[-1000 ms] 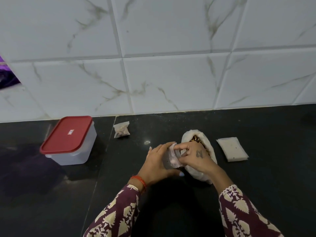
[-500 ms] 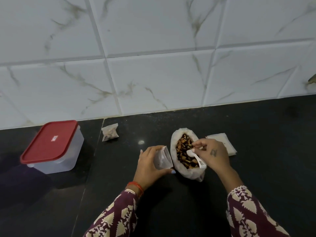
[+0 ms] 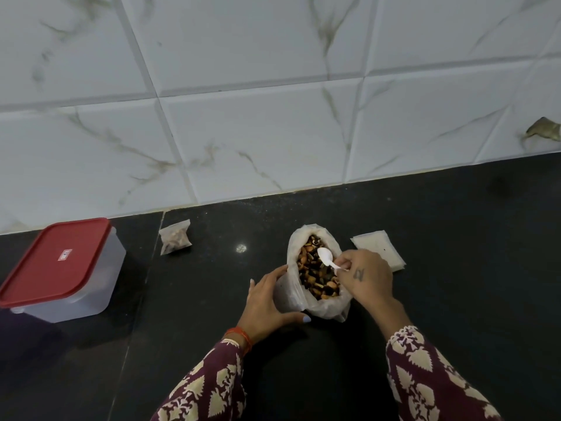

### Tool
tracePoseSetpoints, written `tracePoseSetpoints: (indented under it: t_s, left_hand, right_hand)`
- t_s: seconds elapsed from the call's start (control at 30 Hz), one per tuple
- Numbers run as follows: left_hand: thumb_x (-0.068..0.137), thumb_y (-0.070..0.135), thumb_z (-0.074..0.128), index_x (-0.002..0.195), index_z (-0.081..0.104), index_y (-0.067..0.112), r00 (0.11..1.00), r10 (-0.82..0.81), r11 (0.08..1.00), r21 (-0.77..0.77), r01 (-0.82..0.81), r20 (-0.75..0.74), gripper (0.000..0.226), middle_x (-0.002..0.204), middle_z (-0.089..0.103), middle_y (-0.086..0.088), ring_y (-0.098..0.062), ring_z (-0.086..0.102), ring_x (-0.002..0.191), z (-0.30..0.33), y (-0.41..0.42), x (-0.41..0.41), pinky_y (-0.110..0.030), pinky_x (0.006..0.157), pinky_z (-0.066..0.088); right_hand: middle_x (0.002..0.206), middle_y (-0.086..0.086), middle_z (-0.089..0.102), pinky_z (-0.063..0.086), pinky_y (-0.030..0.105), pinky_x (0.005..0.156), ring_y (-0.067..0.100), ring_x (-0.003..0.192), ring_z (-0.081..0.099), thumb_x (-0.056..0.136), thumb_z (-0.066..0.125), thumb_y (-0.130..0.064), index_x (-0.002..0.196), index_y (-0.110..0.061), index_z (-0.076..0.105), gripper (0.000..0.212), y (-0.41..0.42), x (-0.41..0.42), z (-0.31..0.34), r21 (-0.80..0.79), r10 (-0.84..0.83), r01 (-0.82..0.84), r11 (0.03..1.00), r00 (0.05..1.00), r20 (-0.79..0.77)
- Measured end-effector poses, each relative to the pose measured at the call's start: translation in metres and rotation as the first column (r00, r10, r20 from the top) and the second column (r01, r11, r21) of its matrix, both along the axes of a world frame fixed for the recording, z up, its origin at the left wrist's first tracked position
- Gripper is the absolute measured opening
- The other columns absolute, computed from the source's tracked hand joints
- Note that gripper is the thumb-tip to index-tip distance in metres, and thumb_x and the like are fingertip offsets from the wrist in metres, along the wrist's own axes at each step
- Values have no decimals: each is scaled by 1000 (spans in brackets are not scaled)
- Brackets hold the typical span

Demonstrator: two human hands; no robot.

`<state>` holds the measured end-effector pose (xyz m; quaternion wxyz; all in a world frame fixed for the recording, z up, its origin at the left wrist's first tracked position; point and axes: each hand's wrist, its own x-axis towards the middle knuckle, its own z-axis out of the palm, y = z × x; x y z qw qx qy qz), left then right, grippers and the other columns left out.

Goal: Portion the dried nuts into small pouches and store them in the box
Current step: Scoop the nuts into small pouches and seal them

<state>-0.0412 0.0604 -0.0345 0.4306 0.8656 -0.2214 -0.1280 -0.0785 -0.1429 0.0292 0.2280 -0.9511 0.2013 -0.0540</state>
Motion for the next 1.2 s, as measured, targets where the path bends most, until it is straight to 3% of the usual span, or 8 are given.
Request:
tracePoseSetpoints:
  t_s: [0.13,0.3,0.4,0.63,0.77,0.97,1.1,1.2]
  left_hand:
    - [59,59,80,135,29,43,1000,9,1000,10,-9,-2,92,131,38,22,-4,31,133,-1,0,0,-45,119,-7]
    - [58,62,77,130,35,45,999,35,997,-76,-33,23,85,127,44,22,15,31,117,-1,-1,-2,-46,120,0]
    - [57,68,71,125,36,51,997,55,993,-111,-48,62,78,127,45,24,13,35,120,-4,-2,-1,-45,120,2]
    - [60,66,73,123,49,45,984,155,954,-271,-127,87,71,124,50,19,0,47,119,-14,-10,-2,-40,103,44]
    - [63,63,74,126,52,37,973,195,939,-310,-150,120,71,123,49,26,0,47,120,-21,-11,-6,-51,107,37]
    - [65,64,73,126,49,47,966,206,944,-291,-155,155,68,128,46,23,-3,43,126,-29,-10,-4,-53,109,33]
    - [66,67,68,122,43,53,964,188,959,-246,-139,190,63,130,46,23,4,30,134,-30,-10,-4,-51,118,12]
    - [66,73,62,122,43,53,959,180,966,-225,-130,217,62,132,41,30,-9,24,141,-27,-9,-5,-42,119,1]
  right_hand:
    - [100,-2,63,46,20,68,11,83,59,89,62,-20,107,-23,70,20,1,22,-3,-177,87,-69,982,992,96]
    - [105,0,63,49,22,80,14,95,60,90,58,-17,109,-19,69,21,8,34,-11,-263,235,-239,935,971,-47]
    - [102,-1,67,50,24,79,14,93,62,87,63,-19,106,-23,71,21,7,32,-8,-243,236,-253,936,967,-97]
    - [97,-5,71,47,21,69,12,87,63,88,63,-24,104,-27,73,19,-14,20,-2,-179,101,-90,980,993,55]
    - [105,-3,67,46,21,75,14,95,61,90,59,-22,111,-27,70,24,1,26,-11,-204,205,-198,959,979,14]
    - [106,-4,67,49,25,81,13,98,61,89,60,-24,111,-24,66,23,6,25,-16,-255,321,-324,911,946,-55]
    - [107,-7,64,47,23,79,11,98,60,89,62,-26,108,-30,69,21,-8,12,-8,-268,298,-310,912,951,-87]
    - [103,-7,66,45,22,75,12,93,60,89,61,-24,106,-29,71,21,-16,8,-3,-237,198,-190,953,980,12]
